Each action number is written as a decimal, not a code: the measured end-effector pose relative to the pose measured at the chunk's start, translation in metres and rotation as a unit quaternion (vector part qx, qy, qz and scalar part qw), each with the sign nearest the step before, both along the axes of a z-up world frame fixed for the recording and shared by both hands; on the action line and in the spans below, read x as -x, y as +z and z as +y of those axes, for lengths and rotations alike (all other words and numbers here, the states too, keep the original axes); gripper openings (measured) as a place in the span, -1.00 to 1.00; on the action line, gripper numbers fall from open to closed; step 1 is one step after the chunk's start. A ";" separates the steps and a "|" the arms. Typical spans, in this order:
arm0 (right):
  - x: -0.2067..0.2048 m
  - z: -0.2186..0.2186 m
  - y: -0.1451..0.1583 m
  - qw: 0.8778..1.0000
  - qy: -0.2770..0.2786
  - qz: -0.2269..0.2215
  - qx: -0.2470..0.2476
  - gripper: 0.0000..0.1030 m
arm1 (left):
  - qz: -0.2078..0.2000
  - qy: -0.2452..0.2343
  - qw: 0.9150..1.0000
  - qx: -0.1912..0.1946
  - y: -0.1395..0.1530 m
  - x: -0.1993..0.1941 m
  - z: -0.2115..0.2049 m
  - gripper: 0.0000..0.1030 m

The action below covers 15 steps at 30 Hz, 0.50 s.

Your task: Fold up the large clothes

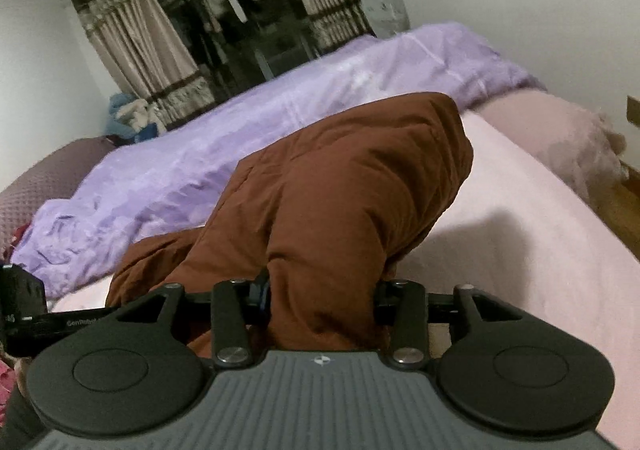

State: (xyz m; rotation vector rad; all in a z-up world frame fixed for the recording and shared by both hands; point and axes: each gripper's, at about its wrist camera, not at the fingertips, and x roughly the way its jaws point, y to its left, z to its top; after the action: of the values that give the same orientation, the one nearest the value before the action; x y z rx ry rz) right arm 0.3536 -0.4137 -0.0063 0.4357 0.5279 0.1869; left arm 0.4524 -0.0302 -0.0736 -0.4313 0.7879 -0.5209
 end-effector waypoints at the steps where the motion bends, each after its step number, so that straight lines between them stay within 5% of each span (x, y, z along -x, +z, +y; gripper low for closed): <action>1: -0.005 -0.001 -0.013 1.000 -0.005 0.009 -0.003 0.08 | 0.019 -0.001 1.000 -0.004 -0.014 -0.006 0.001 -0.36; 2: -0.010 -0.001 -0.025 1.000 -0.011 0.022 -0.007 0.22 | 0.040 0.000 0.999 -0.011 -0.032 -0.009 0.000 -0.24; 3: -0.017 -0.001 -0.041 0.999 -0.023 0.045 -0.012 0.34 | 0.061 0.007 0.998 -0.021 -0.046 -0.016 0.000 0.33; 4: -0.023 -0.001 -0.051 0.997 -0.035 0.064 -0.011 0.58 | 0.083 0.014 0.996 -0.033 -0.060 -0.021 0.003 0.65; 6: -0.027 0.002 -0.065 0.996 -0.051 0.071 -0.012 0.74 | 0.086 0.025 0.996 -0.009 -0.062 -0.021 0.011 0.65; 9: -0.020 -0.003 -0.051 0.995 -0.066 0.070 0.006 0.73 | 0.063 0.057 0.995 -0.047 -0.037 -0.017 0.015 0.66; 11: 0.000 -0.008 -0.028 0.988 -0.127 0.044 0.070 0.46 | 0.008 0.089 0.992 -0.088 -0.004 0.006 0.012 0.67; 13: 0.029 0.004 -0.003 0.974 -0.186 0.000 0.128 0.05 | -0.068 0.123 0.982 -0.129 0.027 0.032 0.000 0.96; 15: 0.060 0.018 0.012 0.975 -0.175 -0.055 0.122 -0.30 | -0.134 0.139 0.968 -0.159 0.048 0.054 -0.009 1.00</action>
State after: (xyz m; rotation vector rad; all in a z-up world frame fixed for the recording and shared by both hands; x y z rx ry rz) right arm 0.2941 -0.3954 0.0052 0.2706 0.3514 -0.1920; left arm 0.3981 -0.0390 -0.0256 -0.1627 0.5256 -0.1783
